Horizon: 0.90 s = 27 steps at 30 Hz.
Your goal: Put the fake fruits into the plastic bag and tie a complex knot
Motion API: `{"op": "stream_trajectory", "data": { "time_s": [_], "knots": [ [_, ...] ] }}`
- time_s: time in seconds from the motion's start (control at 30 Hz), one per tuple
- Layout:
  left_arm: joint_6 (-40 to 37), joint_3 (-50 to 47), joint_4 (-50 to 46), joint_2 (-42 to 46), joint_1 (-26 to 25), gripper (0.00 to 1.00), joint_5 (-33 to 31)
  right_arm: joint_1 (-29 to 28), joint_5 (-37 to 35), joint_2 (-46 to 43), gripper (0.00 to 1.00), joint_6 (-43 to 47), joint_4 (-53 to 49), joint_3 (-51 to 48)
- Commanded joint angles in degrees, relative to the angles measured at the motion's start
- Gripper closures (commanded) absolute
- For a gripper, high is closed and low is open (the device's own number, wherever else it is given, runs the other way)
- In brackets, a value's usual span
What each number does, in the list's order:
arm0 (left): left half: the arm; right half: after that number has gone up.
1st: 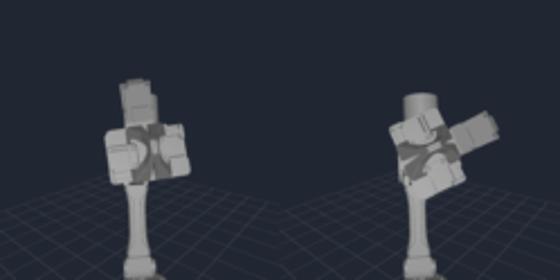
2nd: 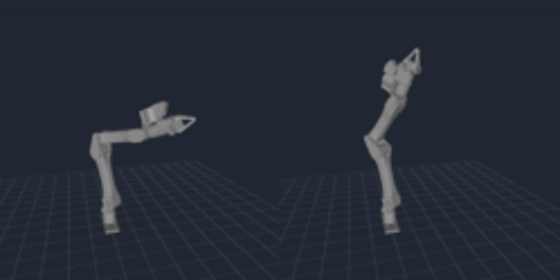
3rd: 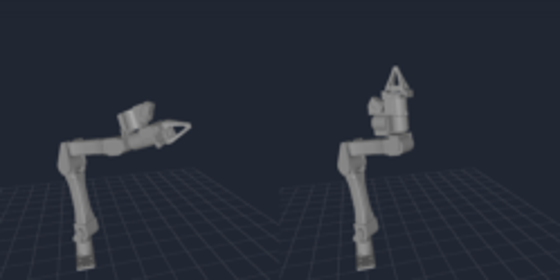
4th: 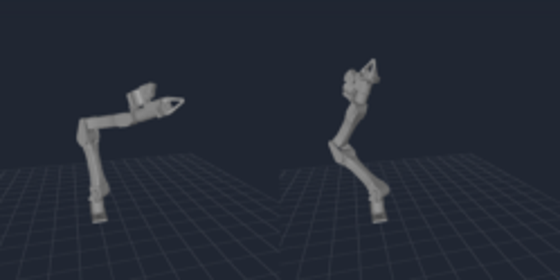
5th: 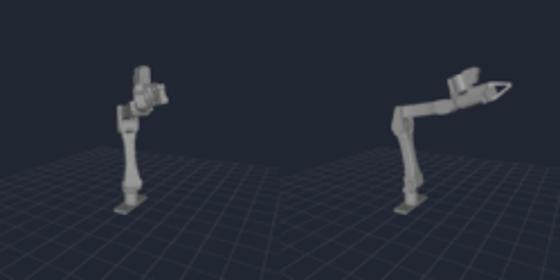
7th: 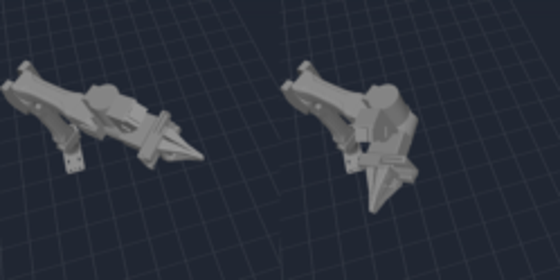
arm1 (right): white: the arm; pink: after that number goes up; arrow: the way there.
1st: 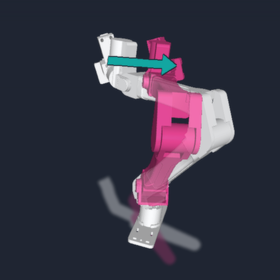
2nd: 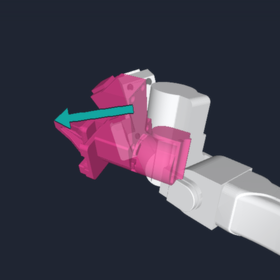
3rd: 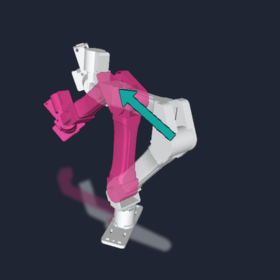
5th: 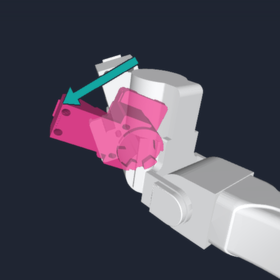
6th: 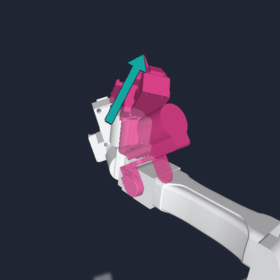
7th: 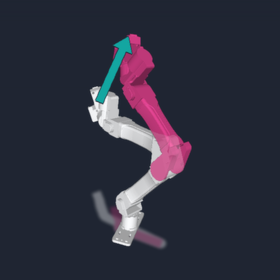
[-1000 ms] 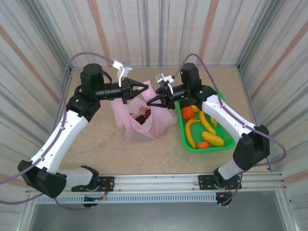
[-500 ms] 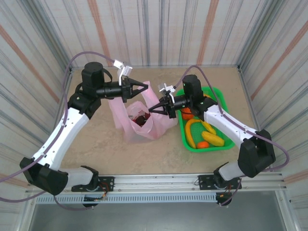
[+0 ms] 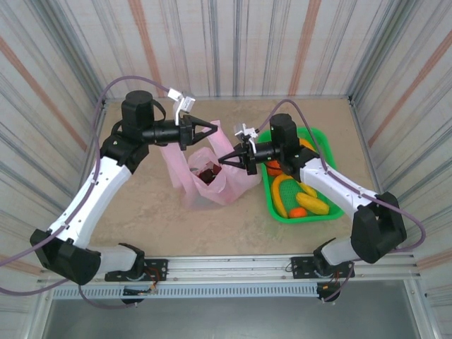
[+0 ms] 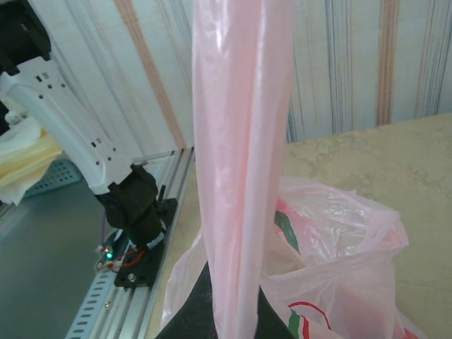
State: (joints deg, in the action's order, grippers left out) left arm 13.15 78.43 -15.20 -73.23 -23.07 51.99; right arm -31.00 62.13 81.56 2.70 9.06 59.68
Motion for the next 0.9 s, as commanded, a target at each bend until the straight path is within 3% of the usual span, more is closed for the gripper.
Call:
{"op": "stream_trajectory", "data": {
  "time_s": [0.0, 0.23, 0.3, 0.43, 0.63, 0.8, 0.87],
  "knots": [
    [1.4, 2.9, 7.6, 2.6, 1.7, 0.89, 0.2, 0.5, -2.2, -0.9, 1.0, -2.3, -3.2, -2.5],
    [1.5, 0.4, 6.7, 9.4, 2.7, 0.44, -1.5, 1.6, -4.1, -2.0, 1.0, -3.3, -0.6, -2.9],
    [1.5, 0.1, 5.3, 11.7, 3.4, 0.35, -2.7, 2.1, -4.3, -2.3, 1.0, -3.4, -0.3, -2.9],
    [0.9, -3.9, 3.1, 18.7, 4.4, 0.24, -8.7, 2.7, -5.6, -3.6, 1.0, -3.9, 1.2, -3.9],
    [0.1, -21.0, 2.8, 34.8, 4.4, 0.17, -27.6, 2.8, -8.6, -5.7, 1.0, -5.1, 4.1, -6.4],
    [-0.6, -35.4, 6.0, 46.7, 4.4, 0.02, -33.1, 2.7, -9.9, -6.7, 1.0, -6.1, 4.4, -6.9],
    [-0.4, -39.9, 6.9, 49.5, 4.4, 0.01, -34.3, 2.5, -10.3, -7.1, 1.0, -6.3, 4.4, -7.0]
  ]
}}
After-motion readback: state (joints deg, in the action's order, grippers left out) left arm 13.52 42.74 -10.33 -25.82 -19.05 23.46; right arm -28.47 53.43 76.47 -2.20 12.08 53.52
